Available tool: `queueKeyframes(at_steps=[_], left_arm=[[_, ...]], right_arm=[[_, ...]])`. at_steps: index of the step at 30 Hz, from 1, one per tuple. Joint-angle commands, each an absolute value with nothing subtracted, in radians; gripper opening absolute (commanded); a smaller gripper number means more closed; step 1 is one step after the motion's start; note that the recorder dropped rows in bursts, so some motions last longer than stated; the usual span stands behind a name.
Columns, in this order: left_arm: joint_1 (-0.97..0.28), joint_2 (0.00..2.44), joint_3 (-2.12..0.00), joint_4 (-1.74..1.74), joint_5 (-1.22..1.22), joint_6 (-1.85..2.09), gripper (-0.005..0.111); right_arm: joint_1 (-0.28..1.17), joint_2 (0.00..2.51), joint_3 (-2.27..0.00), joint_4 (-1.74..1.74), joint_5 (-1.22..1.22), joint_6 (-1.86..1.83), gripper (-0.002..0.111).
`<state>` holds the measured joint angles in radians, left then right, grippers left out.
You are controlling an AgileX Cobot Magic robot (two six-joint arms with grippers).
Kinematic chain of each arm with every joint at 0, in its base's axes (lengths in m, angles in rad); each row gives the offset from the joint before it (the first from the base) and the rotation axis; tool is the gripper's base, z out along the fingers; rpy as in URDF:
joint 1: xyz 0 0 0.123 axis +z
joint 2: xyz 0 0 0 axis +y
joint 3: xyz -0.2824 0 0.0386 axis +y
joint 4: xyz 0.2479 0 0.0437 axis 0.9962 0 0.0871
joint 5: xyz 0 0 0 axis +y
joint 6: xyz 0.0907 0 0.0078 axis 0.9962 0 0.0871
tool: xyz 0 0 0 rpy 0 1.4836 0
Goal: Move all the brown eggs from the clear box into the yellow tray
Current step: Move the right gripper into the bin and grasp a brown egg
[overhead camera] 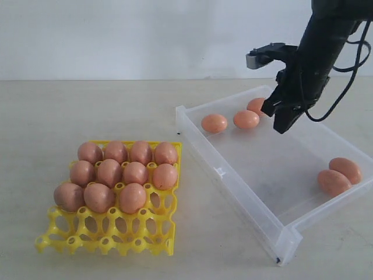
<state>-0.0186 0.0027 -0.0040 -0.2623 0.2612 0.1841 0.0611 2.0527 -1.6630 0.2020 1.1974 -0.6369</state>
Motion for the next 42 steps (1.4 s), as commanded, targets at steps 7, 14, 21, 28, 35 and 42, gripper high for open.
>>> queueKeyframes(at_steps=[7,14,21,28,35,42], left_arm=[[-0.022,0.000,0.000,-0.265,0.259,0.176,0.004],[-0.022,0.000,0.000,-0.265,0.259,0.176,0.004],[-0.022,0.000,0.000,-0.265,0.259,0.176,0.004],[-0.022,0.000,0.000,-0.265,0.257,0.176,0.004],[-0.022,0.000,0.000,-0.265,0.257,0.176,0.004],[-0.022,0.000,0.000,-0.265,0.259,0.176,0.004]], right_arm=[[0.061,2.069,-1.676,0.261,0.916,-1.381,0.058],[0.061,2.106,-1.676,0.285,0.736,-1.400,0.058],[0.061,2.186,-1.676,0.310,0.722,-1.477,0.058],[0.069,2.226,-1.676,0.348,0.680,-1.534,0.058],[0.069,2.261,-1.676,0.426,0.653,-1.613,0.058],[0.069,2.276,-1.676,0.433,0.660,-1.526,0.032]])
